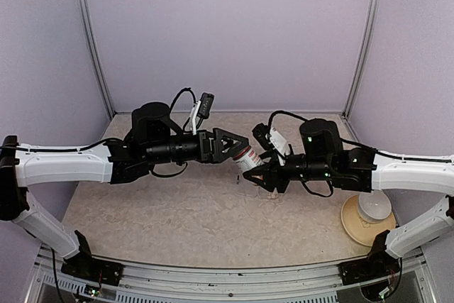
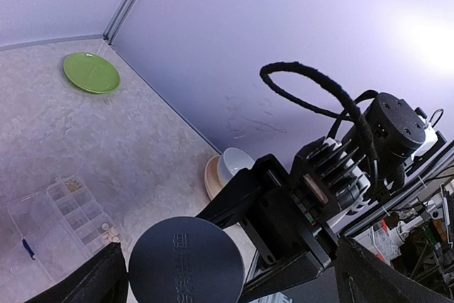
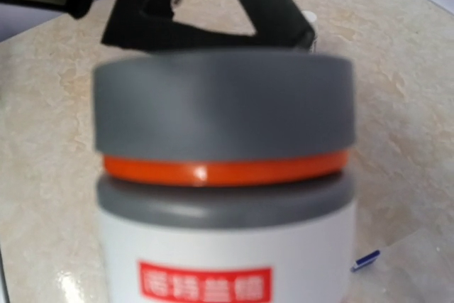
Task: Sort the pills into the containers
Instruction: Screw the lid of the pill bottle onto the pill bottle.
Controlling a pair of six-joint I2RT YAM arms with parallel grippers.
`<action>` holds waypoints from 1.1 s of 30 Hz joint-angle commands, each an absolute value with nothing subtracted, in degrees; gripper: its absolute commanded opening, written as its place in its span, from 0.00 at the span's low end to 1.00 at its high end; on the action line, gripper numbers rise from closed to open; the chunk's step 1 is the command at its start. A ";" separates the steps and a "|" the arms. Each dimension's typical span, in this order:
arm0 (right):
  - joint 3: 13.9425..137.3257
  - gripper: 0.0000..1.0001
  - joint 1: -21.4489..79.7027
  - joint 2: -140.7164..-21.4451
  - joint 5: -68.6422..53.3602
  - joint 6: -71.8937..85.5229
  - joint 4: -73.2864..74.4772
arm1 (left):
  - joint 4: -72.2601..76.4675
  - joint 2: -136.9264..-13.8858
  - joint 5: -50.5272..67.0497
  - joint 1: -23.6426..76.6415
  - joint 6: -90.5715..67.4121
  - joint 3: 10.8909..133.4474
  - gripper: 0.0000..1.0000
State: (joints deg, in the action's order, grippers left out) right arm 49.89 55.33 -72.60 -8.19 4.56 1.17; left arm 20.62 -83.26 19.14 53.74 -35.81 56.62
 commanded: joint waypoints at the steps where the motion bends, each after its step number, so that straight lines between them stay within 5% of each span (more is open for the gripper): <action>1: 51.27 0.12 55.81 -73.01 -7.26 4.92 -1.55 | 23.88 -82.00 21.00 54.23 -35.89 56.11 0.99; 33: 52.21 0.12 56.78 -77.15 -9.25 5.09 -3.82 | 28.52 -82.11 24.08 54.65 -37.53 54.49 0.99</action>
State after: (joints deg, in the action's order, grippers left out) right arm 50.04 55.48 -74.98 -7.86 4.60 -1.10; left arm 22.24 -83.11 18.76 53.54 -36.60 54.74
